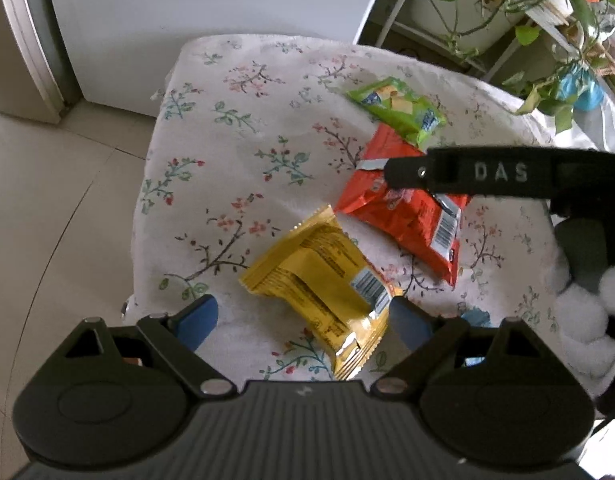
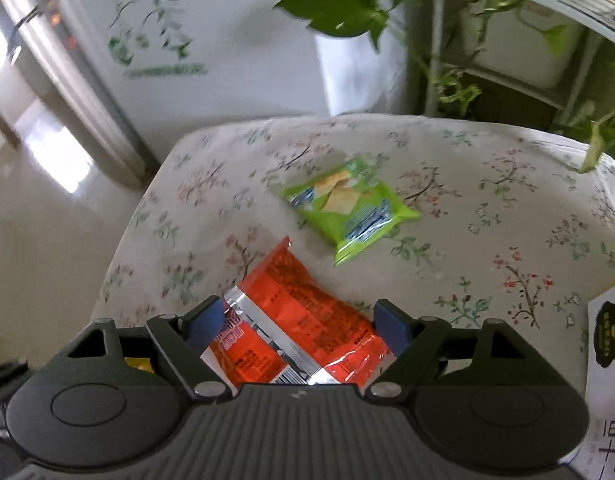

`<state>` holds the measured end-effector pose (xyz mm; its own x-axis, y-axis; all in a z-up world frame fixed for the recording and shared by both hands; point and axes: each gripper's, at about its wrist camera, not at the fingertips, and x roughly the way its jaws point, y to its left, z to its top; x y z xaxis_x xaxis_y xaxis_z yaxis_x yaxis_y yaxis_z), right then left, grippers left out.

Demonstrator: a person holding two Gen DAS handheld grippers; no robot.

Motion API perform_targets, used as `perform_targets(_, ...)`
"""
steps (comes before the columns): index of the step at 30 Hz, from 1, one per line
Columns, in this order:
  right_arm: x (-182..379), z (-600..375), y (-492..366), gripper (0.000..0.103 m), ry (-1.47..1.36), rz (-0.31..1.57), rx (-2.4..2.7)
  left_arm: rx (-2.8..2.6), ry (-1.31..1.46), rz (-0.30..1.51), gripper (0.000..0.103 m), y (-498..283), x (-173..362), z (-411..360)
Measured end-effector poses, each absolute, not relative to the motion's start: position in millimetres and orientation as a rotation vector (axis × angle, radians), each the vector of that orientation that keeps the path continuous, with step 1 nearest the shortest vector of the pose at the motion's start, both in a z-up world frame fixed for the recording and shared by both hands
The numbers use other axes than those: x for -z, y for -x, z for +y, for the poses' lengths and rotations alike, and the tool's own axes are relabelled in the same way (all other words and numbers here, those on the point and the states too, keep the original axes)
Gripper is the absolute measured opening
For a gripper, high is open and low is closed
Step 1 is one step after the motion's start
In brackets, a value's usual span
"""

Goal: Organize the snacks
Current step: 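Grasp red packet with right tool while left tool approaches yellow packet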

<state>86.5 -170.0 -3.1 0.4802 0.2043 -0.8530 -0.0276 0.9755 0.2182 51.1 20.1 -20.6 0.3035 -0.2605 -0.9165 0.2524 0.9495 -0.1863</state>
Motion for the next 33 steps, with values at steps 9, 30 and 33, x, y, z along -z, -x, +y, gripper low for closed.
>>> perform_targets(9, -2.4, -169.3, -79.6, 0.088, -0.098, 1.192, -0.145, 0.296, -0.098, 1.222, 0.092, -50.2, 23.6, 21.4)
perform_targets(30, -4.6, -153.6, -54.1, 0.094, 0.235, 0.959, -0.507, 0.312, -0.096, 1.222, 0.085, -55.2, 23.0, 26.3)
perform_targets(33, -3.8, -155.2, -56.5, 0.094, 0.222, 0.945, -0.504, 0.309, -0.084, 1.227, 0.086, -57.2, 21.9, 28.8)
